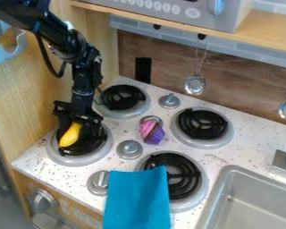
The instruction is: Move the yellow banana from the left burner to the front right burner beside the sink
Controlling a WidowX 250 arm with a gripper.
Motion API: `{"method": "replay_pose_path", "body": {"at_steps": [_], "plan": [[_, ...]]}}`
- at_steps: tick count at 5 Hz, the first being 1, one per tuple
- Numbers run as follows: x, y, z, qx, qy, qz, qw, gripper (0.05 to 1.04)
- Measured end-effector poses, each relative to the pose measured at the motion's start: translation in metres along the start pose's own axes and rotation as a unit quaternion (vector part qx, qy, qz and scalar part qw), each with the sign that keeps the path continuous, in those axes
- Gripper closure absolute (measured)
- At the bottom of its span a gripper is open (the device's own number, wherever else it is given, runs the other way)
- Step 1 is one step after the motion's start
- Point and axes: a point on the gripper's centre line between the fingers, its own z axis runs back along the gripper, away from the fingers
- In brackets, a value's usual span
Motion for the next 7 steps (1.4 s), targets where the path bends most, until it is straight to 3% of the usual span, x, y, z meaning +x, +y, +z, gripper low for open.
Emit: {"method": "replay_pose_path", "body": {"at_steps": [1,2,3,4,5,7], "plan": [[0.0,-0.002,0.0,-0.008,0.001,0.005,1.0,0.545],[-0.007,-0.005,0.003,-0.018,-0.003,-0.014,0.9997,0.545],[-0.02,-0.025,0.029,-0.022,-0.026,-0.063,0.9974,0.546],[-0.035,-0.074,0.047,0.006,-0.047,-0.155,0.9868,0.546],[-0.051,-0.107,0.062,0.018,-0.074,-0.229,0.9703,0.545],[-0.071,-0.161,0.068,0.038,-0.092,-0.337,0.9364,0.546]]}}
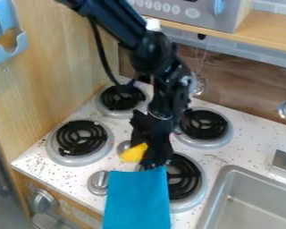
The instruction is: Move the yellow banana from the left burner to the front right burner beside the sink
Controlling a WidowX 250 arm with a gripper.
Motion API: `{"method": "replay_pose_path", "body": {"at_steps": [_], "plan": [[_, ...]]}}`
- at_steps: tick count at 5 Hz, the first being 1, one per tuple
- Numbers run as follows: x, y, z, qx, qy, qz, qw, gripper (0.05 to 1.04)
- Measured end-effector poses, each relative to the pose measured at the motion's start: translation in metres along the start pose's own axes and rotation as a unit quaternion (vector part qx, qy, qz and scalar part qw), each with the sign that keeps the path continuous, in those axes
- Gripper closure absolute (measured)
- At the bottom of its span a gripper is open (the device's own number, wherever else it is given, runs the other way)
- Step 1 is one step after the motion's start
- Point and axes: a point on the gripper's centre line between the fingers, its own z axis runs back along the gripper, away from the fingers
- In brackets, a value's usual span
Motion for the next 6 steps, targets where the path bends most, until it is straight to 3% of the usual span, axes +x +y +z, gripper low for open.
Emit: {"method": "replay_pose_path", "body": {"at_steps": [1,2,3,4,5,6], "plan": [[0.001,-0.008,0.003,-0.018,0.003,0.005,0.9998,0.546],[0.025,-0.007,0.025,-0.044,-0.022,0.039,0.998,0.546],[0.046,-0.026,0.012,-0.074,0.006,0.058,0.9955,0.545],[0.071,-0.047,0.008,-0.078,0.016,0.047,0.9957,0.545],[0.09,-0.056,-0.01,-0.075,0.034,0.041,0.9958,0.546],[0.097,-0.058,-0.021,-0.077,0.039,0.039,0.9955,0.546]]}}
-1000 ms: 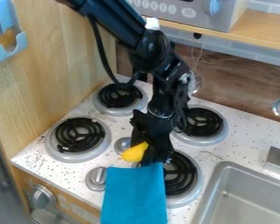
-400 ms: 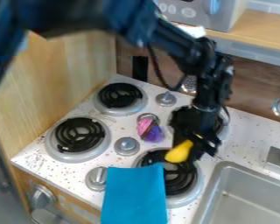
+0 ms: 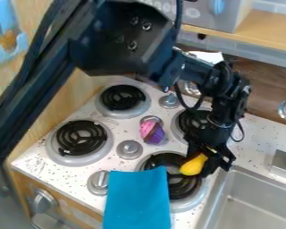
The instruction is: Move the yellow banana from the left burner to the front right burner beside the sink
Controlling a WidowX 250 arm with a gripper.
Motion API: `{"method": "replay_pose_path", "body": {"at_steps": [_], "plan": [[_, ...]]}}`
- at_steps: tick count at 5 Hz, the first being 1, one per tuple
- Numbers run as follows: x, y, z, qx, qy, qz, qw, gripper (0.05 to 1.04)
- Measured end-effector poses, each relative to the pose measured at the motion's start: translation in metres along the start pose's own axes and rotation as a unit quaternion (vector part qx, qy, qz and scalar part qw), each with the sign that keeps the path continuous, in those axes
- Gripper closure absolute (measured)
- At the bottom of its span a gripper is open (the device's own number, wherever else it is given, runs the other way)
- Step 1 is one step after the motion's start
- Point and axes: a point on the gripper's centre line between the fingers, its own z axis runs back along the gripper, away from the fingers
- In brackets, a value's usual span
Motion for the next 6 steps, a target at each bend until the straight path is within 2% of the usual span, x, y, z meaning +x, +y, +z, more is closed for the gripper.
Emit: {"method": "replay_pose_path", "body": {"at_steps": [1,2,3,4,5,6], "plan": [[0.006,0.0,-0.001,0.0,-0.003,-0.004,1.0,0.502],[0.006,0.0,-0.002,-0.005,-0.005,-0.015,0.9999,0.19],[-0.006,0.001,-0.001,-0.006,0.001,-0.02,0.9998,0.088],[-0.035,0.016,0.006,-0.011,0.002,-0.006,0.9999,0.087],[-0.058,0.042,0.038,-0.018,-0.027,0.018,0.9993,0.085],[-0.094,0.061,0.077,-0.017,-0.047,0.005,0.9987,0.085]]}}
